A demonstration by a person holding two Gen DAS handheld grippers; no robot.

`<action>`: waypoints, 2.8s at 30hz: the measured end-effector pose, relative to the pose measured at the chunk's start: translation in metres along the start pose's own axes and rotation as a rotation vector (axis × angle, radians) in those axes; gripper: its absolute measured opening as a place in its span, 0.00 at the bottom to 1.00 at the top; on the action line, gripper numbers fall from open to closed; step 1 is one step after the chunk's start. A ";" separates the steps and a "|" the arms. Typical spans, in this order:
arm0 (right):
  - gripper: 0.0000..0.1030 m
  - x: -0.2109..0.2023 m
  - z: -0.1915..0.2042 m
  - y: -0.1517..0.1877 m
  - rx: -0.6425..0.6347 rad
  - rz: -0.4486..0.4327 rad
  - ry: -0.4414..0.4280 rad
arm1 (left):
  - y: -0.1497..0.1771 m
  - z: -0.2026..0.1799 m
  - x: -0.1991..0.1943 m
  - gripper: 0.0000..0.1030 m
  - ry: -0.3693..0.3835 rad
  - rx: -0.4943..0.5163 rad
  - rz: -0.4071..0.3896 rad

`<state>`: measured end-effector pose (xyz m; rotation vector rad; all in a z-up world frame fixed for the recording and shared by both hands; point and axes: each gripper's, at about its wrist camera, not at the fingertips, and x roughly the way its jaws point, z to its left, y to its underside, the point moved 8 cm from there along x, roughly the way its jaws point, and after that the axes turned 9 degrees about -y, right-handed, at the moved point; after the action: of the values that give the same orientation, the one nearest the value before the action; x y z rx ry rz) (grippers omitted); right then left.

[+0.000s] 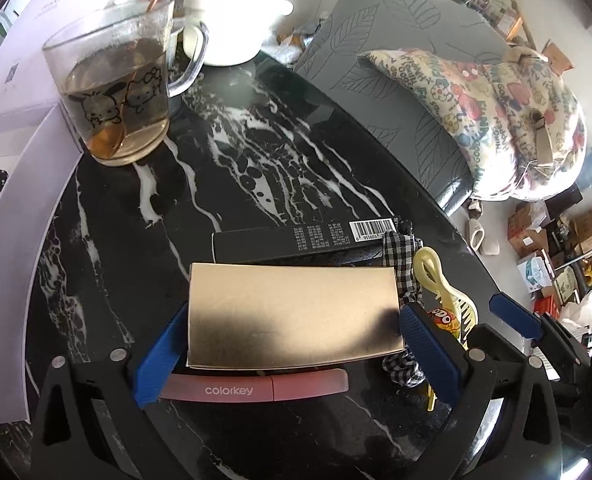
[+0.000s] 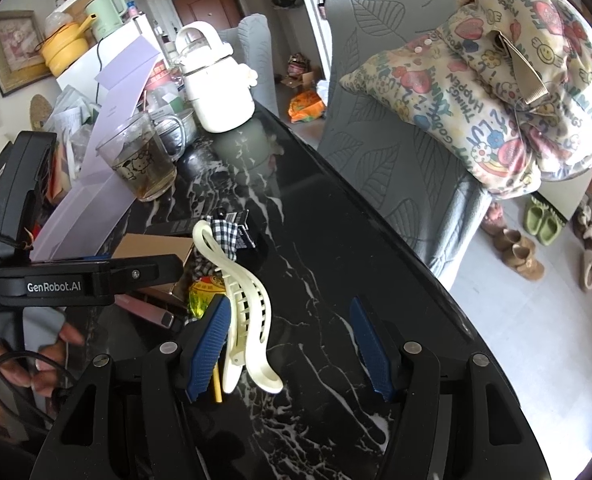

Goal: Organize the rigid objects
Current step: 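Close the right tool on the cream hair claw clip while the left tool holds the tan box, then lift the claw clip with the right tool while the left tool holds the tan box, then carry the tan box with the left tool while the right tool carries the claw clip toward the white box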

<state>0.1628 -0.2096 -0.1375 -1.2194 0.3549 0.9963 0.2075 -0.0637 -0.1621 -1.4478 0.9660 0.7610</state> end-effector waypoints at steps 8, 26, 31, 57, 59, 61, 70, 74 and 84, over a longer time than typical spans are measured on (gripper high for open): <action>0.60 0.008 0.004 0.004 -0.002 0.022 -0.029 | 0.003 0.000 -0.005 0.99 0.017 0.009 -0.016; 0.25 0.025 0.004 0.010 -0.015 0.064 -0.042 | 0.006 0.012 -0.042 0.99 0.023 -0.026 -0.080; 0.24 0.021 0.004 0.012 -0.041 0.056 -0.005 | 0.009 0.015 -0.049 0.99 0.023 -0.031 -0.088; 0.24 -0.015 0.064 0.023 -0.153 -0.002 -0.052 | 0.057 0.060 -0.106 0.99 -0.041 -0.140 -0.161; 0.24 -0.015 0.074 0.025 -0.171 -0.001 -0.067 | 0.063 0.067 -0.111 0.99 -0.056 -0.153 -0.167; 0.24 -0.014 0.084 0.028 -0.188 0.003 -0.083 | 0.068 0.074 -0.116 0.99 -0.067 -0.166 -0.175; 0.24 -0.009 0.132 0.040 -0.271 0.023 -0.154 | 0.093 0.104 -0.140 0.99 -0.117 -0.232 -0.201; 0.24 -0.010 0.151 0.047 -0.303 0.031 -0.191 | 0.105 0.116 -0.151 0.99 -0.141 -0.264 -0.214; 0.24 -0.015 0.196 0.066 -0.384 0.054 -0.275 | 0.137 0.143 -0.180 0.99 -0.198 -0.341 -0.257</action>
<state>0.0496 -0.0406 -0.0980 -1.3963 -0.0235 1.3014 0.0158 0.1048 -0.0807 -1.7130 0.5018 0.8865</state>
